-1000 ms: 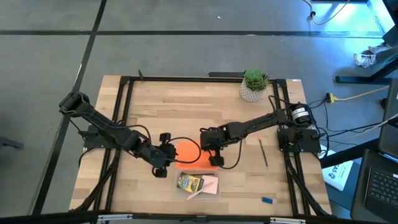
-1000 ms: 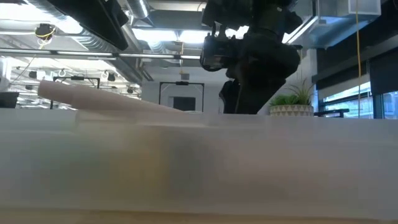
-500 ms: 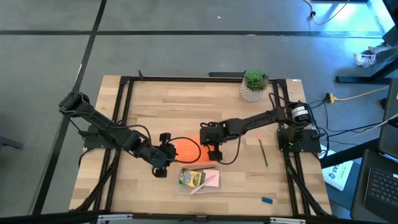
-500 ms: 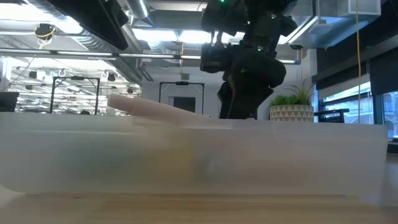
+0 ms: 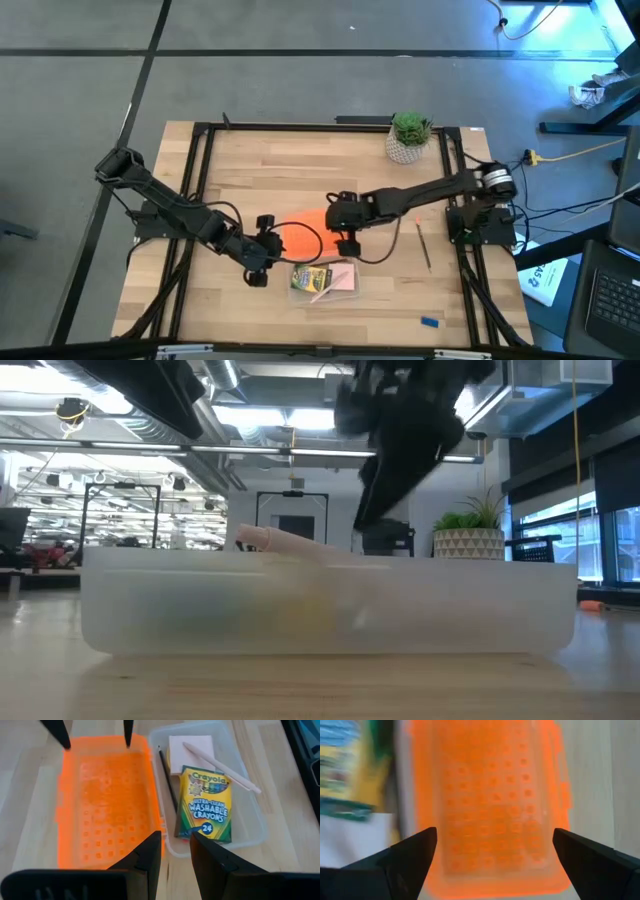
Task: Pack school essentials
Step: Put the black pencil into the supply box
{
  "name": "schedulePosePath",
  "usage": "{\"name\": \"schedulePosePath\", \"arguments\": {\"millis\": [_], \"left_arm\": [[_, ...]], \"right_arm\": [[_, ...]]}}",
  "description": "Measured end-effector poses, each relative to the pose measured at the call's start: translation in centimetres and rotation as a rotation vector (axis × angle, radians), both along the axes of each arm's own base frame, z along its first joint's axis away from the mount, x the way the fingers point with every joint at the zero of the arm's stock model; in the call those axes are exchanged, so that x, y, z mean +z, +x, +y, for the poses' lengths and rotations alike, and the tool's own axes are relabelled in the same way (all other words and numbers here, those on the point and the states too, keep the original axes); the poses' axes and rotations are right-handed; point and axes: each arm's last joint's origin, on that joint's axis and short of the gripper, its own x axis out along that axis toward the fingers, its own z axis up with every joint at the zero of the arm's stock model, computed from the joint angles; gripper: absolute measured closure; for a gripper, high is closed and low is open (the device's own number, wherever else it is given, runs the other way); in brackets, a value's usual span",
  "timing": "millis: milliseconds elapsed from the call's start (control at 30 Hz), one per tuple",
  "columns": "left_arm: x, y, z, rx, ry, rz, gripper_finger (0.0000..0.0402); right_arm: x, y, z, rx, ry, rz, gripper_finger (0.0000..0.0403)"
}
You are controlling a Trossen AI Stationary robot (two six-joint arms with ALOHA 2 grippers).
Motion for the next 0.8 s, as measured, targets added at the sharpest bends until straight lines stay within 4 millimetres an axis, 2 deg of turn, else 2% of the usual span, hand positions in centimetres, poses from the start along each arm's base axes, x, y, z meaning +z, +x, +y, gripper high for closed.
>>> {"name": "schedulePosePath", "arguments": {"millis": [100,200,367,533,733,800], "left_arm": [[0.0,-0.1,-0.2,-0.008,-0.001,0.001,0.0305],[0.0,-0.2,-0.4,-0.016,-0.001,0.001,0.0305],[0.0,-0.3,-0.6,-0.025,-0.002,0.001,0.0305],[0.0,-0.4,-0.7,-0.029,-0.002,0.001,0.0305],[0.0,-0.4,-0.7,-0.029,-0.002,0.001,0.0305],[0.0,-0.3,-0.7,-0.029,-0.003,-0.001,0.0305]], "right_arm": [[2.7,-1.2,1.2,-0.008,0.028,-0.074,0.0005],[5.4,-2.6,2.3,-0.09,0.018,-0.163,0.0005],[7.4,-5.8,3.3,-0.311,0.008,-0.146,0.0005],[8.0,-9.2,3.6,-0.587,0.036,-0.043,0.0005],[7.3,-11.6,3.4,-0.944,0.102,0.155,0.0005],[7.2,-12.0,3.3,-0.988,0.105,0.2,0.0005]]}}
